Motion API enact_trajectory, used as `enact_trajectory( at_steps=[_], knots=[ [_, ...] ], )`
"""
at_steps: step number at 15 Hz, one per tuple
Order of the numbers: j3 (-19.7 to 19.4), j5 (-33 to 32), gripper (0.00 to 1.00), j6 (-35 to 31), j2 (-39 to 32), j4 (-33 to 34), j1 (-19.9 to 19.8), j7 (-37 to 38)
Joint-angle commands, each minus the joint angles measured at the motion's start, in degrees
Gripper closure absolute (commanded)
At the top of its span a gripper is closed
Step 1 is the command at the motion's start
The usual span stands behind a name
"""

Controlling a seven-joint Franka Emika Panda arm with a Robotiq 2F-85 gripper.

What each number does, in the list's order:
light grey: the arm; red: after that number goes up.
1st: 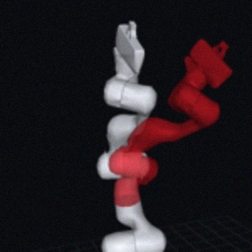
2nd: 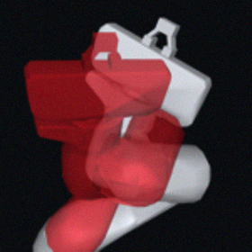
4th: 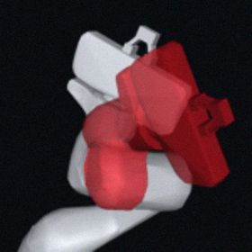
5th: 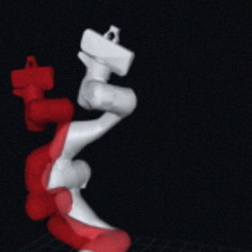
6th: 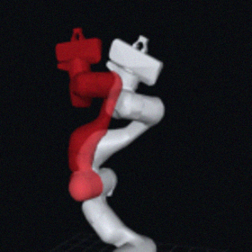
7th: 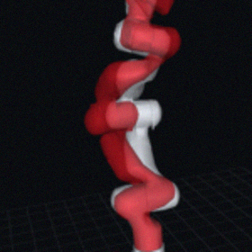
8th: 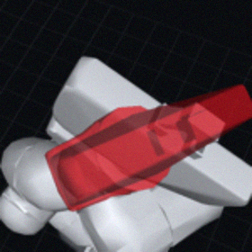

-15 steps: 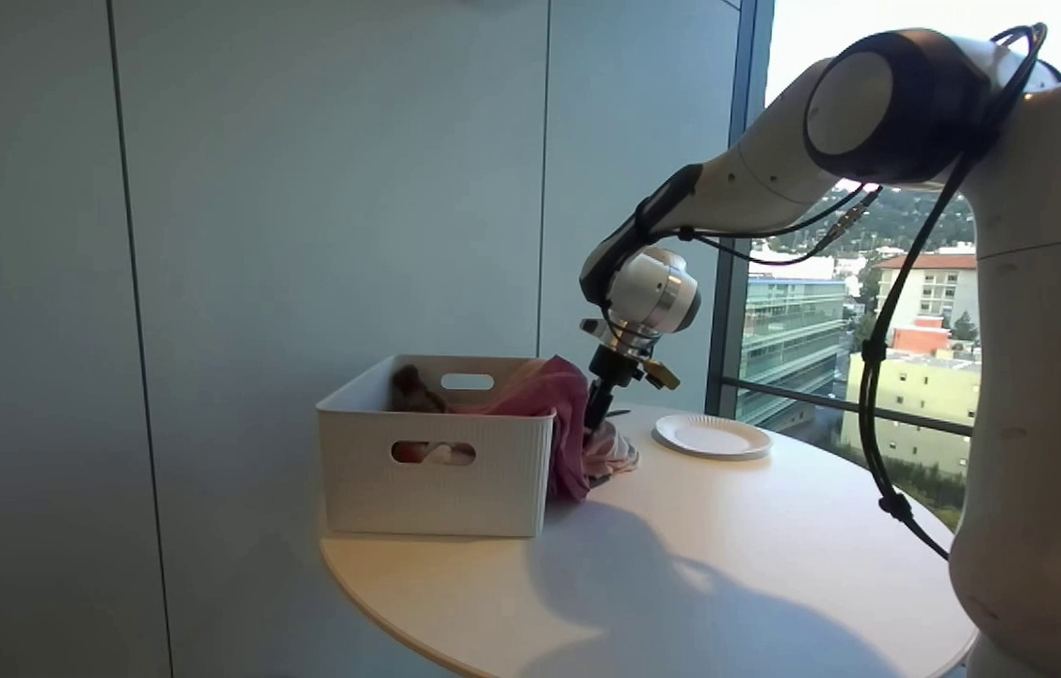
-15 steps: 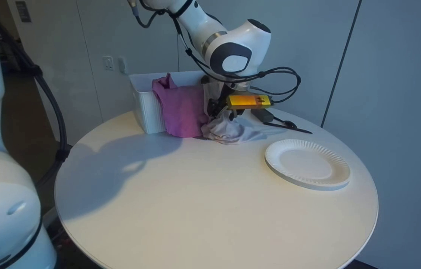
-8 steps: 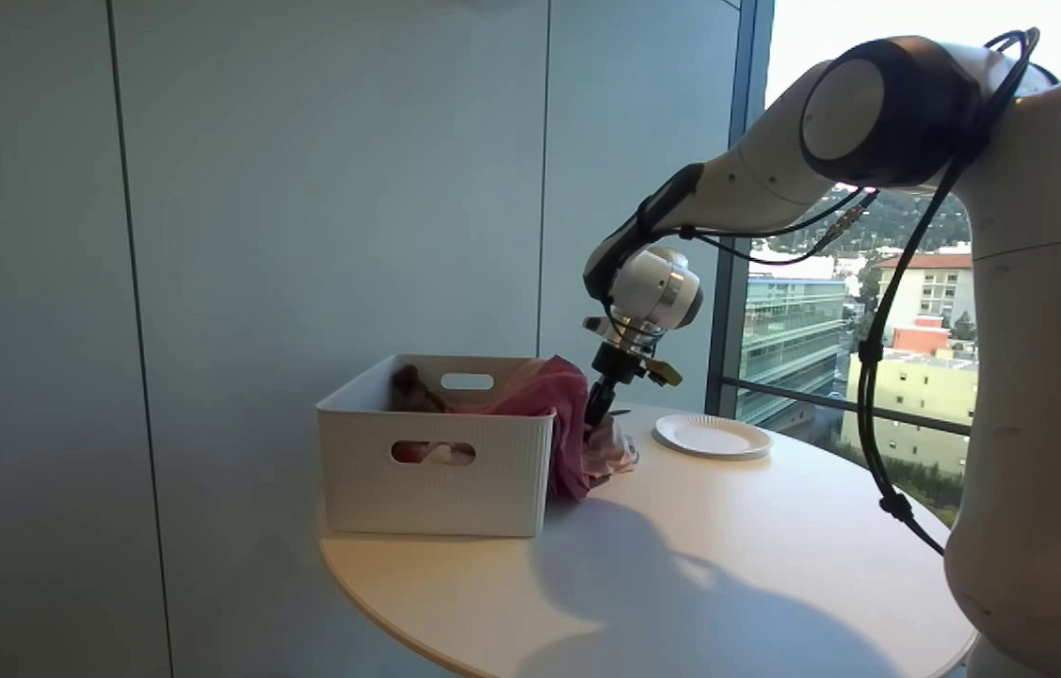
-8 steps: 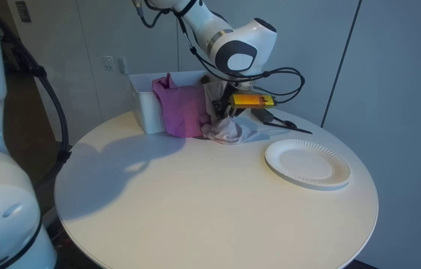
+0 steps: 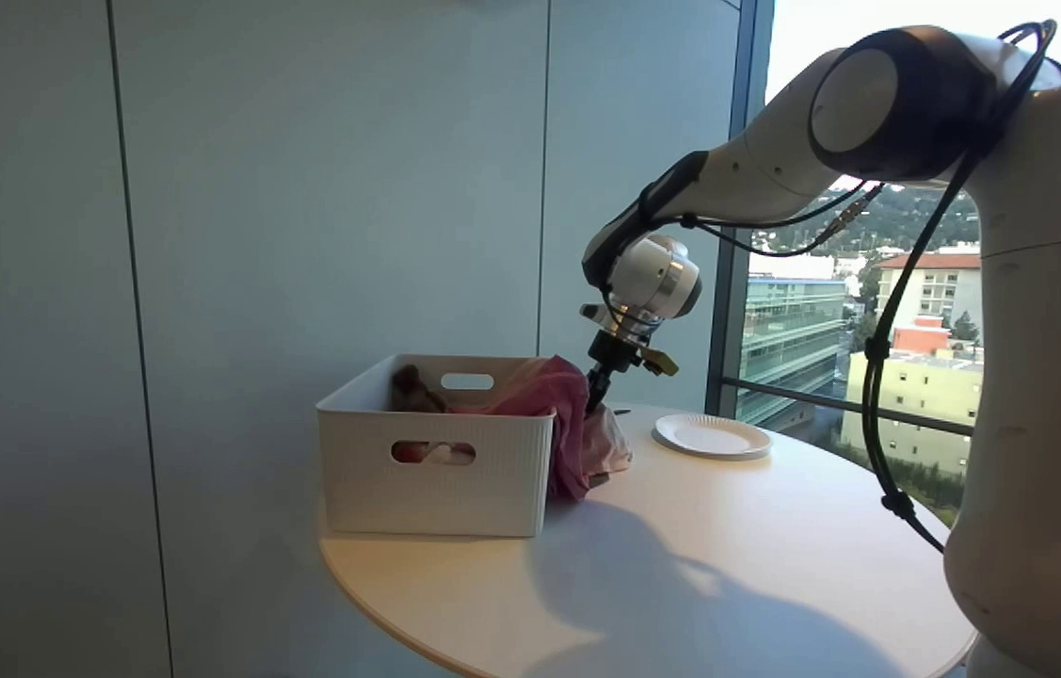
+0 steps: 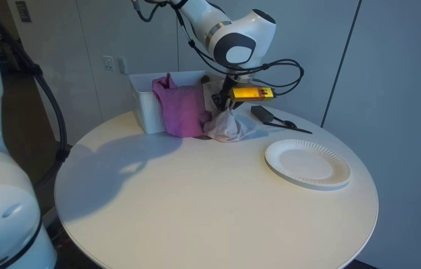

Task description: Move the clothes from the box and place them on the table

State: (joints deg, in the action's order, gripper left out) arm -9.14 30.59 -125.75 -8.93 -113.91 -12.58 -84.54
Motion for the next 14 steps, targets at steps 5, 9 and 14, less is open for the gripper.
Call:
enact_trajectory(
  at_steps=[5,9,14],
  knots=[
    [-0.2,1.9,0.98,-1.7,9.3,-3.0,-0.7,-2.4],
    [-1.8,3.2,0.98,-4.4,16.1,-6.1,0.1,-5.5],
    [-3.7,6.3,0.97,-10.6,24.5,-10.8,2.3,-11.7]
  ],
)
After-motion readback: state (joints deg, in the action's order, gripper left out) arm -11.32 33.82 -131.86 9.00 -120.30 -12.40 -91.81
